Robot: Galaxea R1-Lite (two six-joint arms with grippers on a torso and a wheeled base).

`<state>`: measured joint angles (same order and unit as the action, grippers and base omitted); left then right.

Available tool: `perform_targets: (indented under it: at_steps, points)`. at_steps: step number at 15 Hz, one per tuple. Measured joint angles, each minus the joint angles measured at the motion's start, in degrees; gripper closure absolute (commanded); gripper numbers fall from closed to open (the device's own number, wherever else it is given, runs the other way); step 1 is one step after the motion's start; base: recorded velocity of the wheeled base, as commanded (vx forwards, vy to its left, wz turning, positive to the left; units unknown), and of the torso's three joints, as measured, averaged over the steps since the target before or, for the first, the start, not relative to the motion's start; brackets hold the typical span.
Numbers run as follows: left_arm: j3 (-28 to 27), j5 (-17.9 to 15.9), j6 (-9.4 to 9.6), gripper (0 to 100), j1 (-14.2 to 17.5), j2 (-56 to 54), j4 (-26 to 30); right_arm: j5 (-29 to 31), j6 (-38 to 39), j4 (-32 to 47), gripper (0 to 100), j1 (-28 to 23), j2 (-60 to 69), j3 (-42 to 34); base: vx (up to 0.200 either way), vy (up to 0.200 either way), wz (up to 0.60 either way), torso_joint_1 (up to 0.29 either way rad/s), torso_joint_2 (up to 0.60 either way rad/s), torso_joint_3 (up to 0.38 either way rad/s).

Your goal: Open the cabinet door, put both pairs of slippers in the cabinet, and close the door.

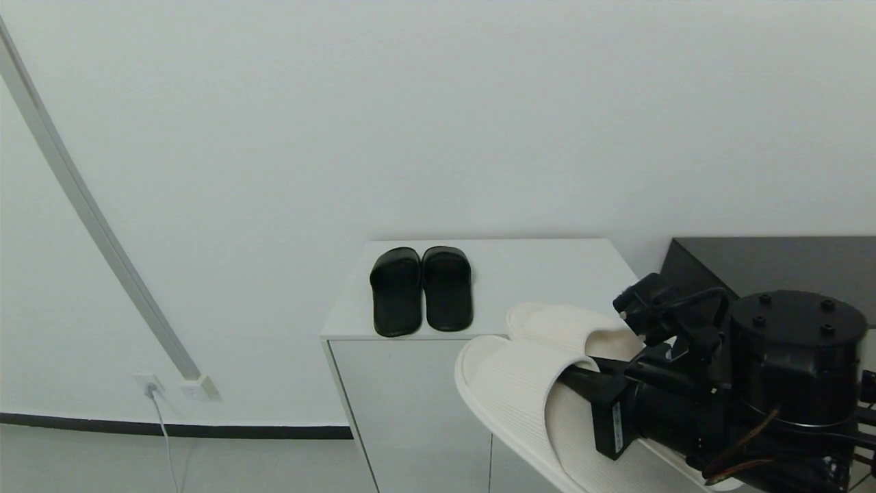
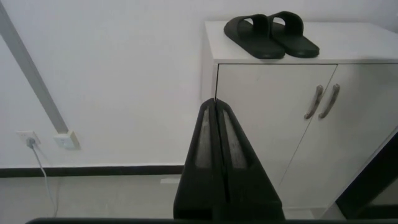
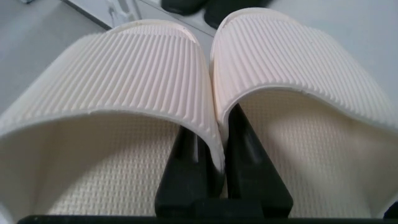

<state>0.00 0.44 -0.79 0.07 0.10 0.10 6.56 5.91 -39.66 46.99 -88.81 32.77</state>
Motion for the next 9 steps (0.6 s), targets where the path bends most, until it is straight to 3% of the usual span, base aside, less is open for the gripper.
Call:
perform_targets:
  at_steps: [9]
  points:
    - [0.0, -0.17, 0.26, 100, 0.0, 0.0, -0.02, -0.66, -0.34, -0.28, 100, -0.09, 2.12, -2.76, 0.0, 0.0, 0.0, 0.0, 0.0, 0.0]
